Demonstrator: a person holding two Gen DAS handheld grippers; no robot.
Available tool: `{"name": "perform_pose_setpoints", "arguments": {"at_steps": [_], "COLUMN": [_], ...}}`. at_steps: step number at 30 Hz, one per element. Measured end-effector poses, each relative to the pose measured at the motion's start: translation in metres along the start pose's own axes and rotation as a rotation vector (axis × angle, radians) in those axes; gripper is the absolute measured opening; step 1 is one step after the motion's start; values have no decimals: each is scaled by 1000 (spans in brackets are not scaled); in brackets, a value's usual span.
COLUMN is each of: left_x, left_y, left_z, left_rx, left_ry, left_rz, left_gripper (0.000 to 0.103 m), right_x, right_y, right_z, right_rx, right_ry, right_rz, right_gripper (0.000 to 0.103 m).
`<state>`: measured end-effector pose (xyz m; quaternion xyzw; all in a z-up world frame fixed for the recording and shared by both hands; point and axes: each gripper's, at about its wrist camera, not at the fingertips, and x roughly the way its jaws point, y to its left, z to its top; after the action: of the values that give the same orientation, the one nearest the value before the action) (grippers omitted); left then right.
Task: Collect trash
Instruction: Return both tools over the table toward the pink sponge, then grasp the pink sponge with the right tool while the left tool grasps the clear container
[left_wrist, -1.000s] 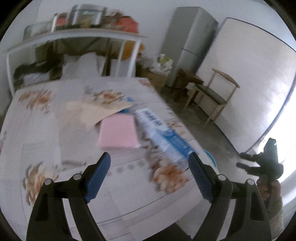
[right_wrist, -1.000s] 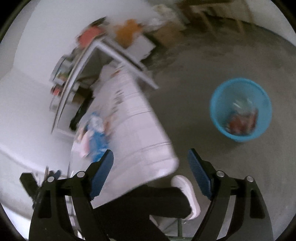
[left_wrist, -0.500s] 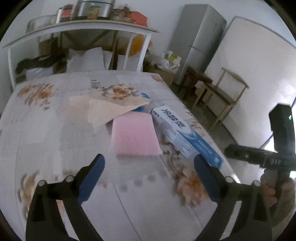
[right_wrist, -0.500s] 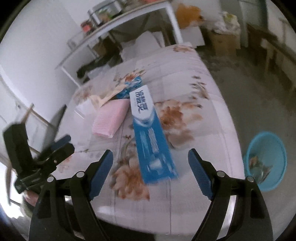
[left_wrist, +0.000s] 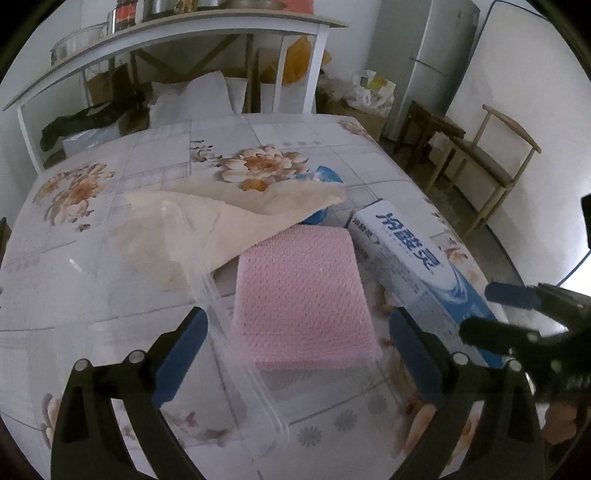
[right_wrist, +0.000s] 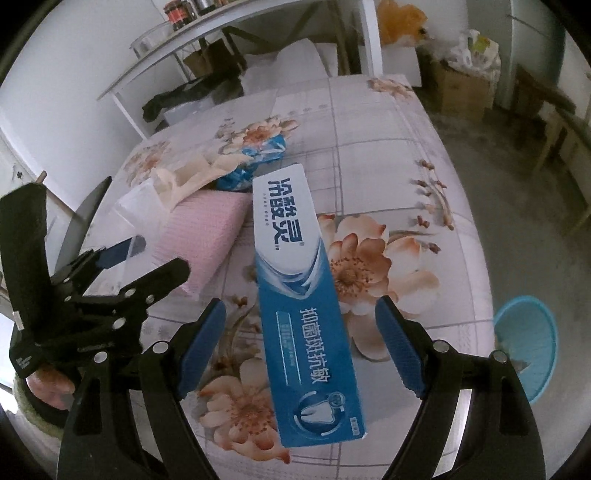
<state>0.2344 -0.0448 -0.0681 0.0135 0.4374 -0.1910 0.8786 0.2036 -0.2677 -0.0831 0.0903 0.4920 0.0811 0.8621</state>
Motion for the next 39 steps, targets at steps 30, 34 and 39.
{"name": "perform_pose_setpoints", "arguments": {"at_steps": [30,34,39], "left_x": [-43,-51,-68], "left_y": [123,131,144], "left_z": [-42,-49,-62], "left_rx": [-370,-402,-442], "left_ry": [-35,-59,-84], "left_rz": [-27,-32,-19], "left_gripper": [8,4,3], "right_x": [45,57,75], "right_y": [98,97,102], "right_z": [45,49,52], "right_rx": [27,65,80], "right_ry": [66,89,102], "right_rz": [71,44,-33], "right_gripper": [74,81,85]}}
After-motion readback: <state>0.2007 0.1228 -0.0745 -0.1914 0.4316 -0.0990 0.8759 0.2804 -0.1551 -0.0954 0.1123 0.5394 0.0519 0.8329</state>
